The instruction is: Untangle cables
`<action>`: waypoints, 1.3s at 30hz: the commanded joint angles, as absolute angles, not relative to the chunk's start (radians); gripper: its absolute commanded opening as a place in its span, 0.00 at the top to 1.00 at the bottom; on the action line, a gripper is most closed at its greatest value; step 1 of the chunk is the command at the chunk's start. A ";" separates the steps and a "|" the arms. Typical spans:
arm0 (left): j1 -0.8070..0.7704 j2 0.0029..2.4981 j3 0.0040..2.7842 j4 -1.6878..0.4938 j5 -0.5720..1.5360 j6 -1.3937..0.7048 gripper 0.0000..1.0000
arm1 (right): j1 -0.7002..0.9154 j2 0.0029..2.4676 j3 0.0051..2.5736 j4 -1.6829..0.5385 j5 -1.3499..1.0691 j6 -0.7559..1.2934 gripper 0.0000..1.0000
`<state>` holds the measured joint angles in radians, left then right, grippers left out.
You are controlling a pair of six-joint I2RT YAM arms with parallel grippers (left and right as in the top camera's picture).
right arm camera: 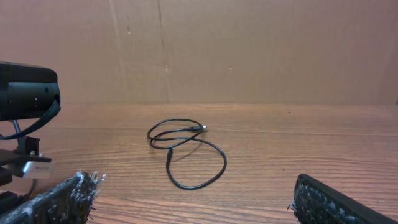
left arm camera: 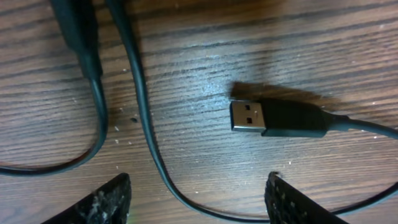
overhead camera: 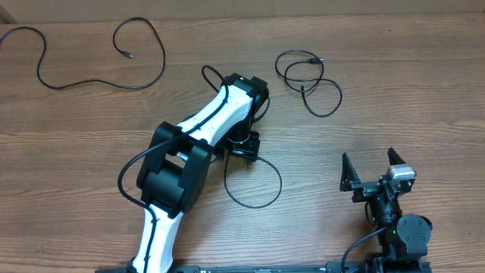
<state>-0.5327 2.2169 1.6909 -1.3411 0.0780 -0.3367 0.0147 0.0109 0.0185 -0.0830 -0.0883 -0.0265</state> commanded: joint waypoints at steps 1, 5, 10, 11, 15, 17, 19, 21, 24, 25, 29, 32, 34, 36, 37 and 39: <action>-0.500 2.212 1.682 -1.342 0.138 -0.292 0.29 | 0.013 0.003 0.009 -0.079 -0.079 -0.031 0.00; -0.471 2.204 1.682 -1.390 0.147 -0.270 0.24 | 0.013 0.003 0.009 -0.079 -0.079 -0.031 0.00; -0.430 2.117 1.682 -1.473 0.137 -0.296 0.18 | 0.013 0.003 0.009 -0.079 -0.079 -0.031 0.00; -0.427 2.089 1.681 -1.480 0.149 -0.295 0.18 | 0.013 0.003 0.009 -0.079 -0.079 -0.031 0.00; -0.426 1.909 1.660 -1.479 0.167 -0.297 0.17 | 0.013 0.003 0.009 -0.079 -0.079 -0.031 0.00; -0.426 1.821 1.637 -1.472 0.169 -0.316 0.17 | 0.013 0.003 0.009 -0.079 -0.079 -0.031 0.00; -0.429 1.728 1.581 -1.431 0.170 -0.319 0.17 | 0.013 0.003 0.009 -0.079 -0.079 -0.031 0.00; -0.434 1.653 1.498 -1.374 0.161 -0.337 0.17 | 0.013 0.003 0.009 -0.079 -0.079 -0.031 0.00; -0.435 1.591 1.358 -1.253 0.158 -0.370 0.16 | 0.013 0.003 0.009 -0.079 -0.079 -0.031 0.00; -0.435 1.585 1.310 -1.200 0.158 -0.384 0.15 | 0.013 0.003 0.009 -0.079 -0.079 -0.031 0.00; -0.439 1.609 1.176 -1.008 0.159 -0.413 0.25 | 0.013 0.003 0.009 -0.079 -0.079 -0.031 0.00; -0.441 1.664 1.153 -0.926 0.141 -0.440 0.28 | 0.013 0.003 0.009 -0.079 -0.079 -0.031 0.00; -0.441 1.706 1.154 -0.891 0.142 -0.459 0.30 | 0.013 0.003 0.009 -0.079 -0.079 -0.031 0.00; -0.442 1.757 1.157 -0.863 0.141 -0.462 0.32 | 0.013 0.003 0.009 -0.079 -0.079 -0.031 0.00; -0.442 1.781 1.161 -0.859 0.141 -0.471 0.32 | 0.013 0.003 0.009 -0.079 -0.080 -0.031 0.00; -0.442 1.825 1.176 -0.862 0.142 -0.480 0.33 | 0.013 0.003 0.009 -0.079 -0.079 -0.031 0.00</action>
<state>-0.4324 1.7622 1.1561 -0.8619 0.1486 -0.4419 0.0147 0.0109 0.0185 -0.0826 -0.0883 -0.0265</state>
